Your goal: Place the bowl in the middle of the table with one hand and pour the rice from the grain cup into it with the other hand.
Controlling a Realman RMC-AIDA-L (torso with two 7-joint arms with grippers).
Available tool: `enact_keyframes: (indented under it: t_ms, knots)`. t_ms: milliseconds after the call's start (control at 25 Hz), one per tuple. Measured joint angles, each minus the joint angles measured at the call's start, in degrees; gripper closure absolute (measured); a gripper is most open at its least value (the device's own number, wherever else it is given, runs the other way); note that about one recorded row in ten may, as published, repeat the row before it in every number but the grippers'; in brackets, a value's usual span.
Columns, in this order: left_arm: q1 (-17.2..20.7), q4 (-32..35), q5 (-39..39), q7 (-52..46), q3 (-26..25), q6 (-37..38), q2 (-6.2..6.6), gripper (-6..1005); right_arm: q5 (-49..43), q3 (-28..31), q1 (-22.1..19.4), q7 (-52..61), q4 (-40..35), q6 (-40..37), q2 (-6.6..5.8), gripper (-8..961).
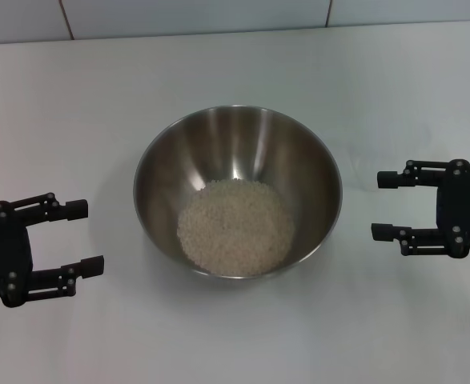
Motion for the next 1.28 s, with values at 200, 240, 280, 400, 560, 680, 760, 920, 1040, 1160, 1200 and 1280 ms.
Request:
enact_keyframes:
  t_ms: [200, 240, 280, 400, 560, 680, 760, 920, 1040, 1160, 1200, 1280]
  knots:
    - [0.0, 0.0, 0.0, 0.0, 0.0, 0.0, 0.00, 227, 0.0, -0.1, 0.0, 0.0, 0.0, 0.0, 0.10, 233]
    - [0.0, 0.0, 0.0, 0.0, 0.0, 0.0, 0.00, 227, 0.0, -0.1, 0.0, 0.0, 0.0, 0.0, 0.10, 233]
    - [-0.1, 0.0, 0.0, 0.0, 0.0, 0.0, 0.00, 227, 0.0, -0.3, 0.0, 0.0, 0.0, 0.0, 0.10, 233]
    - [-0.2, 0.0, 0.0, 0.0, 0.0, 0.0, 0.00, 227, 0.0, -0.5, 0.0, 0.1, 0.0, 0.0, 0.10, 233]
    - [-0.2, 0.0, 0.1, 0.0, 0.0, 0.0, -0.02, 227, 0.0, -0.6, 0.0, 0.3, 0.0, 0.0, 0.10, 233]
    - [-0.2, 0.0, 0.1, 0.0, 0.0, 0.0, -0.08, 227, 0.0, -0.7, 0.1, 0.5, 0.0, 0.0, 0.10, 234]
    - [-0.2, 0.0, 0.1, 0.0, 0.0, 0.0, -0.08, 227, 0.0, -0.7, 0.1, 0.5, 0.0, 0.0, 0.10, 234]
    - [-0.2, 0.0, 0.1, -0.1, 0.0, 0.1, -0.09, 227, 0.0, -0.7, 0.1, 0.5, 0.0, 0.0, 0.10, 234]
    - [-0.2, 0.0, 0.1, -0.1, 0.0, 0.2, -0.09, 227, 0.0, -0.9, 0.1, 0.5, 0.0, 0.0, 0.10, 234]
    - [-0.2, 0.0, 0.1, -0.1, 0.0, 0.3, -0.09, 227, 0.0, -0.9, 0.1, 0.5, 0.0, 0.0, 0.10, 234]
    - [-0.2, 0.0, 0.1, -0.1, 0.0, 0.3, -0.09, 227, 0.0, -0.9, 0.1, 0.5, 0.0, 0.0, 0.10, 233]
    - [-0.2, 0.0, 0.1, -0.1, 0.0, 0.4, -0.09, 227, 0.0, -0.9, 0.1, 0.5, 0.0, 0.0, 0.10, 233]
